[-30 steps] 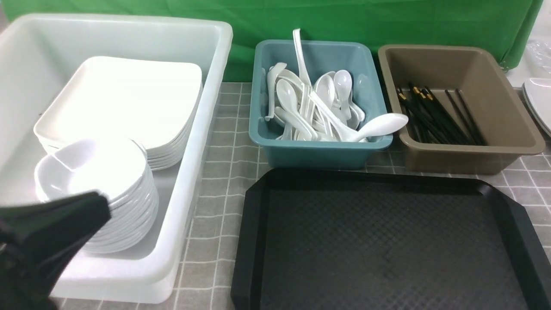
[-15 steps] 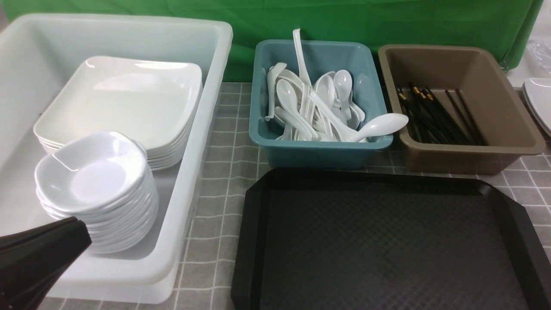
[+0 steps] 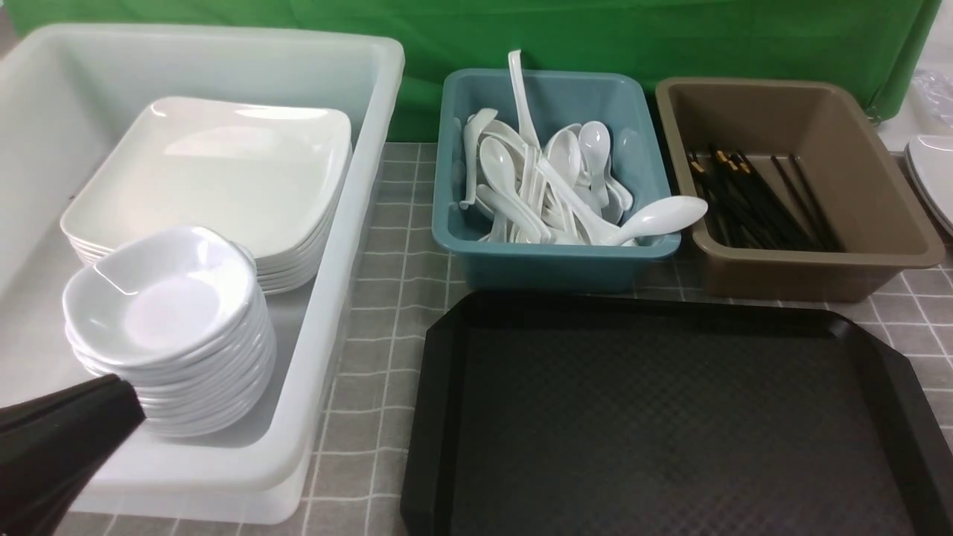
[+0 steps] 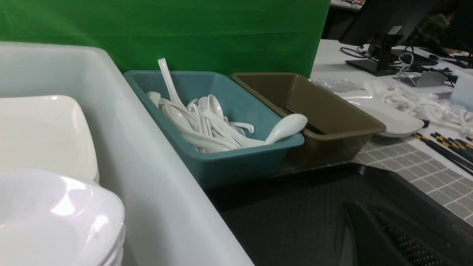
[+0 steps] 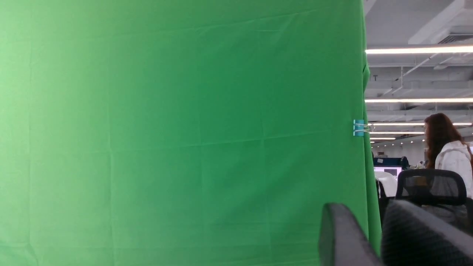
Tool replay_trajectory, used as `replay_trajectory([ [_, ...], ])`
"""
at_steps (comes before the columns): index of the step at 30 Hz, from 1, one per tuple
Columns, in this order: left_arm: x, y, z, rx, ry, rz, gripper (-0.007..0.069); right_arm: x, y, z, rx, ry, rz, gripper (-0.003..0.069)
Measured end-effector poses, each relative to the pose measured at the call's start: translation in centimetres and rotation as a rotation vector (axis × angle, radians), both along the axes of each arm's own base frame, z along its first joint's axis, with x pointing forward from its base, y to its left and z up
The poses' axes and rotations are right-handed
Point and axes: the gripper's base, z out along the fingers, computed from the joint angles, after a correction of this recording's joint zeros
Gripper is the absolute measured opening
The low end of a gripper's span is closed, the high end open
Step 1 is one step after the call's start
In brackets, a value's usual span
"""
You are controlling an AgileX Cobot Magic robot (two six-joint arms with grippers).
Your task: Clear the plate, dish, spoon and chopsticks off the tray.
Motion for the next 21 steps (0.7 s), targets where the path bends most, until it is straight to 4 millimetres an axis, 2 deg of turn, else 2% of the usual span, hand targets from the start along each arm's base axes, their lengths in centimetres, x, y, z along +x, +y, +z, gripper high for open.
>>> replay_trajectory([
  [6,-0.2,2.1,-3.9,-0.064,-0.137,0.299,0.0001,0.0,0.0,0.0,0.000,0.000,0.000,0.0234],
  [8,-0.2,2.9,-6.3,-0.089,-0.106,0.451,0.0001,0.0,0.0,0.0,0.000,0.000,0.000,0.0234],
  [11,0.0,3.3,-8.3,-0.085,-0.034,0.535,0.0001,0.0,0.0,0.0,0.000,-0.002,0.000,0.0235],
  [21,0.0,3.3,-9.4,0.146,-0.008,0.520,0.0001,0.0,0.0,0.0,0.001,0.001,0.000,0.0235],
])
